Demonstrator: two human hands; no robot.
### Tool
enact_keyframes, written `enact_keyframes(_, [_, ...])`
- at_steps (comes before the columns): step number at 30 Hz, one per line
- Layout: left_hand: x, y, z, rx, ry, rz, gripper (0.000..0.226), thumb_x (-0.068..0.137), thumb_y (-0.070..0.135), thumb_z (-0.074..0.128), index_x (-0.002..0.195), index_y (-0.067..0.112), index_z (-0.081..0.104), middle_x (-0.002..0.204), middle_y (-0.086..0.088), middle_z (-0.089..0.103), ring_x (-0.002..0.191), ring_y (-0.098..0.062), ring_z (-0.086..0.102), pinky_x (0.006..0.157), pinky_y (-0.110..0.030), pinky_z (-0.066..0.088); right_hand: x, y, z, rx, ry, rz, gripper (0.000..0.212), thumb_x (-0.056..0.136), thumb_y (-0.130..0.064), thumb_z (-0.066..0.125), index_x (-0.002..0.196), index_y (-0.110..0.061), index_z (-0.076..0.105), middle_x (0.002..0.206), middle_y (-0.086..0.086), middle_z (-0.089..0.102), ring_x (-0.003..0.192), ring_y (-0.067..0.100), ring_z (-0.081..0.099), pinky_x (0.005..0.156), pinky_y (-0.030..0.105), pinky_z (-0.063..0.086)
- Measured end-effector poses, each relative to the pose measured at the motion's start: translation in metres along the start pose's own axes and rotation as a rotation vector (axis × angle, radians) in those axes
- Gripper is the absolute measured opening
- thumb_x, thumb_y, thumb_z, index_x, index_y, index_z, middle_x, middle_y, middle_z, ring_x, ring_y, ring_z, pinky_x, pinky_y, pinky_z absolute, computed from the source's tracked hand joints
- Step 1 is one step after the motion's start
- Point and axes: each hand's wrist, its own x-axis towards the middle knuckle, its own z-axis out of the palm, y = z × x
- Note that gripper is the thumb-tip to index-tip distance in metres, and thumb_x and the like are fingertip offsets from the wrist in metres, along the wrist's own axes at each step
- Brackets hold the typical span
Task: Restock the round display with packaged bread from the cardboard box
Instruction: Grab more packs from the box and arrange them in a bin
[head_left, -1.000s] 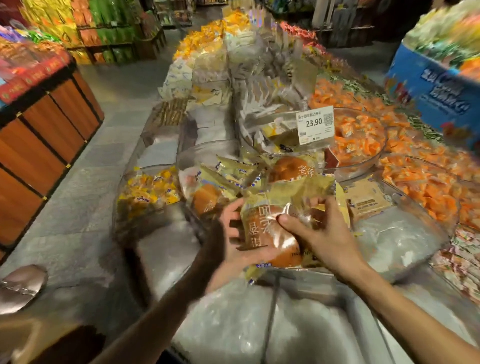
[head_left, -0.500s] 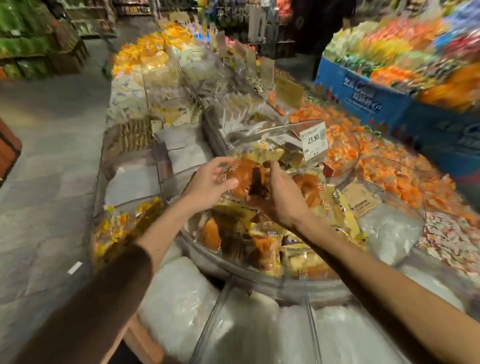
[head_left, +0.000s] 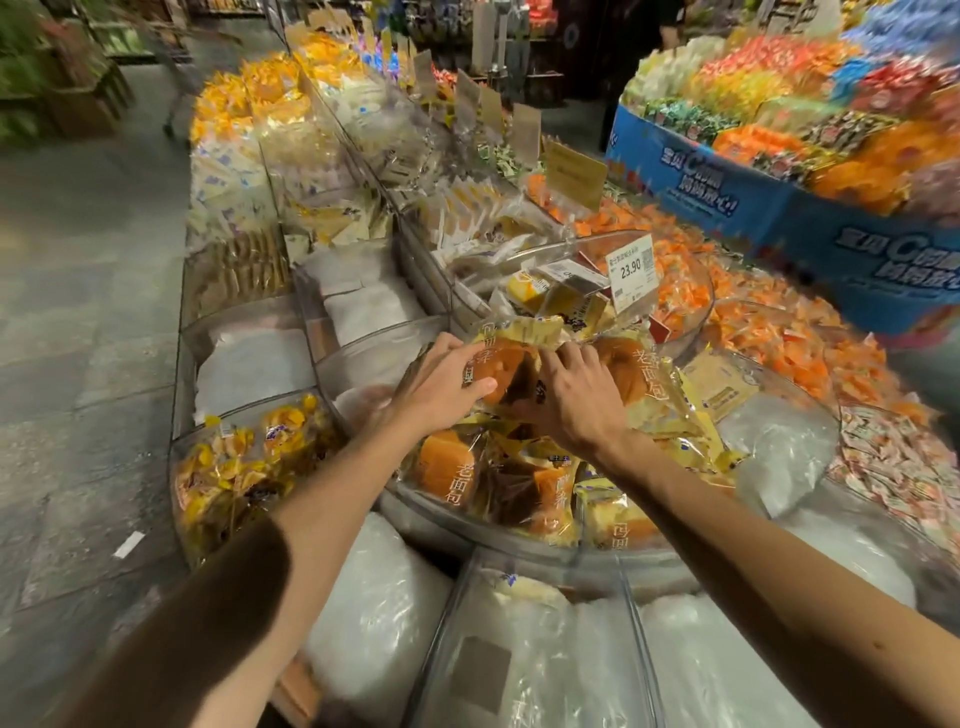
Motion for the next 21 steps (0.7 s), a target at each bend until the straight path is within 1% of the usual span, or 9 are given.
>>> enact_keyframes(3, [-0.017, 0.002, -0.009, -0.064, 0.051, -0.032, 0.054, 0.097, 0.04, 0.06, 0.146, 0.023, 0.046, 0.142, -0.003, 0.051, 0.13, -0.022, 0.048, 0.106, -0.037, 0.038, -0.014, -0.006, -0.01, 0.039, 0.054, -0.009, 0.068, 0.095, -0.049, 0.055, 0.145, -0.006, 0.039, 0.13, 0.017, 0.047, 0.116, 0.031, 0.042, 0.098, 0.041, 0.04])
enact_keyframes(5, [-0.039, 0.001, -0.024, -0.084, 0.104, -0.054, 0.042, 0.096, 0.037, 0.06, 0.136, 0.023, 0.056, 0.134, -0.002, 0.059, 0.122, -0.019, 0.055, 0.096, -0.03, 0.041, -0.029, -0.015, -0.017, 0.069, 0.138, -0.082, 0.055, 0.095, -0.042, 0.057, 0.133, -0.003, 0.051, 0.12, 0.019, 0.052, 0.108, 0.034, 0.046, 0.094, 0.045, 0.043])
enact_keyframes(7, [-0.075, -0.002, -0.043, -0.111, 0.212, -0.077, 0.02, 0.094, 0.031, 0.063, 0.111, 0.02, 0.068, 0.097, 0.002, 0.067, 0.089, -0.009, 0.062, 0.076, -0.02, 0.042, -0.048, -0.035, -0.017, 0.184, 0.213, -0.211, 0.042, 0.089, -0.034, 0.064, 0.115, -0.001, 0.06, 0.108, 0.02, 0.057, 0.099, 0.037, 0.05, 0.088, 0.049, 0.047])
enact_keyframes(10, [-0.146, -0.014, -0.064, -0.111, 0.379, -0.199, 0.016, 0.09, 0.029, 0.069, 0.079, 0.018, 0.066, 0.055, 0.011, 0.048, 0.051, 0.003, 0.047, 0.054, -0.015, 0.035, -0.08, -0.086, -0.004, 0.415, 0.174, -0.416, 0.032, 0.088, -0.032, 0.059, 0.104, -0.004, 0.064, 0.097, 0.015, 0.06, 0.089, 0.035, 0.056, 0.079, 0.042, 0.049])
enact_keyframes(12, [-0.223, -0.036, -0.074, -0.098, 0.486, -0.352, 0.017, 0.089, 0.028, 0.071, 0.076, 0.021, 0.063, 0.053, 0.009, 0.046, 0.049, 0.003, 0.046, 0.058, -0.021, 0.039, -0.111, -0.146, 0.009, 0.583, 0.071, -0.586, 0.031, 0.088, -0.035, 0.051, 0.097, -0.009, 0.065, 0.091, 0.01, 0.061, 0.083, 0.031, 0.058, 0.072, 0.037, 0.047])
enact_keyframes(15, [-0.362, -0.077, -0.07, -0.054, 0.622, -0.652, 0.007, 0.093, 0.031, 0.067, 0.088, 0.025, 0.065, 0.072, 0.006, 0.063, 0.065, -0.004, 0.059, 0.066, -0.025, 0.049, -0.176, -0.243, 0.021, 0.707, -0.168, -0.795, 0.025, 0.089, -0.03, 0.055, 0.093, -0.009, 0.067, 0.088, 0.009, 0.066, 0.081, 0.033, 0.065, 0.068, 0.035, 0.05])
enact_keyframes(17, [-0.458, -0.101, -0.051, -0.123, 0.734, -0.847, 0.006, 0.095, 0.03, 0.064, 0.09, 0.027, 0.063, 0.072, 0.01, 0.062, 0.063, 0.0, 0.057, 0.061, -0.019, 0.045, -0.227, -0.303, 0.03, 0.641, -0.379, -0.933, 0.021, 0.09, -0.021, 0.061, 0.105, -0.007, 0.068, 0.103, 0.011, 0.068, 0.097, 0.035, 0.065, 0.081, 0.038, 0.052])
enact_keyframes(19, [-0.545, -0.127, -0.02, -0.198, 0.845, -1.068, 0.008, 0.095, 0.028, 0.065, 0.088, 0.024, 0.064, 0.074, 0.008, 0.062, 0.067, -0.002, 0.058, 0.062, -0.024, 0.045, -0.277, -0.359, 0.042, 0.604, -0.642, -0.972, 0.034, 0.091, -0.028, 0.056, 0.115, -0.008, 0.067, 0.115, 0.011, 0.067, 0.11, 0.033, 0.062, 0.094, 0.038, 0.048])
enact_keyframes(21, [-0.621, -0.154, 0.017, -0.316, 0.858, -1.31, 0.009, 0.096, 0.031, 0.063, 0.087, 0.029, 0.063, 0.083, 0.005, 0.065, 0.08, -0.012, 0.063, 0.067, -0.028, 0.045, -0.32, -0.414, 0.068, 0.531, -0.745, -1.096, 0.039, 0.089, -0.038, 0.051, 0.112, -0.012, 0.069, 0.113, 0.009, 0.069, 0.109, 0.029, 0.062, 0.092, 0.036, 0.045])
